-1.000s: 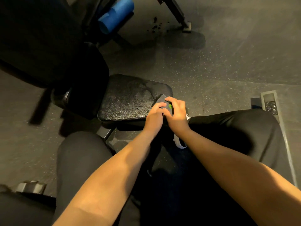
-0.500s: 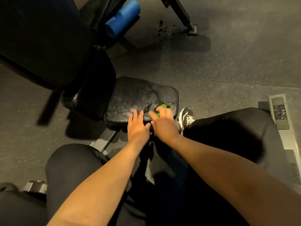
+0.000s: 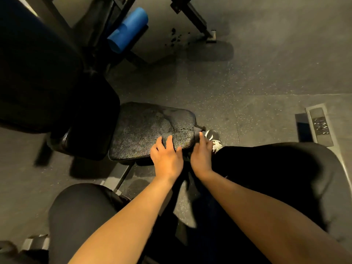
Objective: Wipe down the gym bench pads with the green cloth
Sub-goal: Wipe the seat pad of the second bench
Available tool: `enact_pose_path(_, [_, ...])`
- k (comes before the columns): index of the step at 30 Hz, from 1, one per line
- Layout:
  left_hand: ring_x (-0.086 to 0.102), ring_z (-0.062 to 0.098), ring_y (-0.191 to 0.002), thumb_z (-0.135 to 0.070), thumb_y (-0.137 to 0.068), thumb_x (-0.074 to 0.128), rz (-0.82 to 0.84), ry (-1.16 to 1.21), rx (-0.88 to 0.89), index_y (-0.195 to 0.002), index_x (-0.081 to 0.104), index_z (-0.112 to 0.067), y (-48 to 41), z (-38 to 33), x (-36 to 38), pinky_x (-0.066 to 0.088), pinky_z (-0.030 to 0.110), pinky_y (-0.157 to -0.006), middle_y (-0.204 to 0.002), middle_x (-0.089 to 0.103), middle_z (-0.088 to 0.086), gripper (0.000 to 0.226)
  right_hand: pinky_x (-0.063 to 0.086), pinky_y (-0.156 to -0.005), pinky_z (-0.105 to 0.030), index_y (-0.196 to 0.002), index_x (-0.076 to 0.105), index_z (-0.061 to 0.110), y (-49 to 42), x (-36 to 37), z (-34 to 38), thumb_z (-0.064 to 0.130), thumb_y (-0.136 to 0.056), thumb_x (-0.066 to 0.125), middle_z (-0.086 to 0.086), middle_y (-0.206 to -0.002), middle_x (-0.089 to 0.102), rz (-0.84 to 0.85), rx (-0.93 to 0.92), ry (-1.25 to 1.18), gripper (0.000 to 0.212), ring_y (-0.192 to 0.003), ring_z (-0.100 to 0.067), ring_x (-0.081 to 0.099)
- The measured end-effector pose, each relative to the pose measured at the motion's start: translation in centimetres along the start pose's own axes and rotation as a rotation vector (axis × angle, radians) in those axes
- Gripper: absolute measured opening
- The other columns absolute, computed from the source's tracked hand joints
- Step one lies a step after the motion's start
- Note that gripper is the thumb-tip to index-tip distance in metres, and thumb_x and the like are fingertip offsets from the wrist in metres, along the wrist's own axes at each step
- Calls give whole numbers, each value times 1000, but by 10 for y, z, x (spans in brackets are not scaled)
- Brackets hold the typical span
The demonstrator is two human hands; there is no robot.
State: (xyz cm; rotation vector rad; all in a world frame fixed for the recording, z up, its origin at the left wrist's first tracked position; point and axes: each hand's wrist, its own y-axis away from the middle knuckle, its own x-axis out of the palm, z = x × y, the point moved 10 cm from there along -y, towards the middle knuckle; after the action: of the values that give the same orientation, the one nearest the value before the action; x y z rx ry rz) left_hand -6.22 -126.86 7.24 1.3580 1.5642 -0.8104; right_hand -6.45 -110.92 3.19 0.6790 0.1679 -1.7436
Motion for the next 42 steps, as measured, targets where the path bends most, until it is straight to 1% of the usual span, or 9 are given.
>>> enact_pose_path(6, [19, 43, -143, -54, -98, 49, 161, -94, -195, -153, 29, -14, -9, -17, 21, 15, 57, -117, -161, 15, 25, 71, 43, -79, -27, -131, 52, 24, -98, 6, 17, 16, -106, 33, 4, -94, 50, 56, -5, -64, 33, -81, -11, 47])
enact_pose_path(8, [12, 41, -147, -56, -100, 41, 207, -120, -236, -156, 22, -16, -7, -17, 25, 9, 57, -119, -164, 6, 22, 71, 43, -67, -16, -141, 48, 23, -108, 11, 18, 11, -106, 33, -2, -105, 59, 61, -19, -28, 40, -83, -12, 51])
enact_pose_path(11, [10, 40, -148, -58, -99, 41, 240, -123, -252, -154, 22, -18, -8, -15, 26, 9, 56, -120, -164, 5, 20, 70, 40, -86, -20, -146, 47, 19, -86, 6, 22, 13, -105, 34, -1, -139, 46, 17, 2, -103, 43, -106, -13, 50])
enact_pose_path(14, [7, 39, -148, -56, -98, 45, 287, -106, -288, -150, 23, -20, -12, -16, 25, 9, 56, -120, -163, 5, 18, 67, 39, -91, -24, -127, 57, 30, -53, 0, 16, 14, -102, 37, 5, -124, 40, -4, 60, -240, 35, -105, -14, 51])
enact_pose_path(21, [16, 36, -144, -54, -94, 53, 292, -115, -291, -144, 29, -22, -12, -15, 17, 19, 53, -117, -158, 16, 15, 64, 29, -77, 3, -90, 65, 6, -12, -15, 11, -8, -90, 46, -4, -109, 41, 27, 10, -260, 23, -89, 20, 44])
enact_pose_path(27, [20, 36, -141, -63, -92, 54, 279, -84, -251, -144, 32, -23, -16, -12, 15, 24, 51, -116, -154, 20, 15, 69, 36, -92, -8, -111, 68, 10, -73, -17, 55, -5, -96, 44, -7, -133, 42, 33, -60, -272, 32, -114, -12, 49])
enact_pose_path(34, [16, 35, -144, -63, -92, 53, 288, -78, -247, -143, 32, -24, -15, -11, 16, 22, 50, -117, -155, 19, 15, 67, 47, -74, -34, -102, 64, 23, -66, -2, 42, 4, -97, 36, 5, -122, 39, 69, -4, -173, 34, -87, -18, 54])
enact_pose_path(38, [18, 32, -144, -63, -90, 55, 272, -22, -232, -143, 36, -28, -13, -8, 12, 24, 47, -117, -154, 22, 12, 67, 49, -93, -42, -109, 66, 30, -34, -14, 31, 17, -96, 47, 6, -111, 43, 15, -144, -69, 26, -103, -22, 51])
enact_pose_path(42, [31, 30, -134, -50, -94, 59, 202, 17, -115, -142, 44, -28, -10, -2, -5, 35, 43, -110, -148, 35, 8, 55, 37, -110, -37, -136, 58, 22, -25, -7, 37, 11, -98, 49, -7, -143, 42, 35, -245, 161, 41, -130, -26, 38])
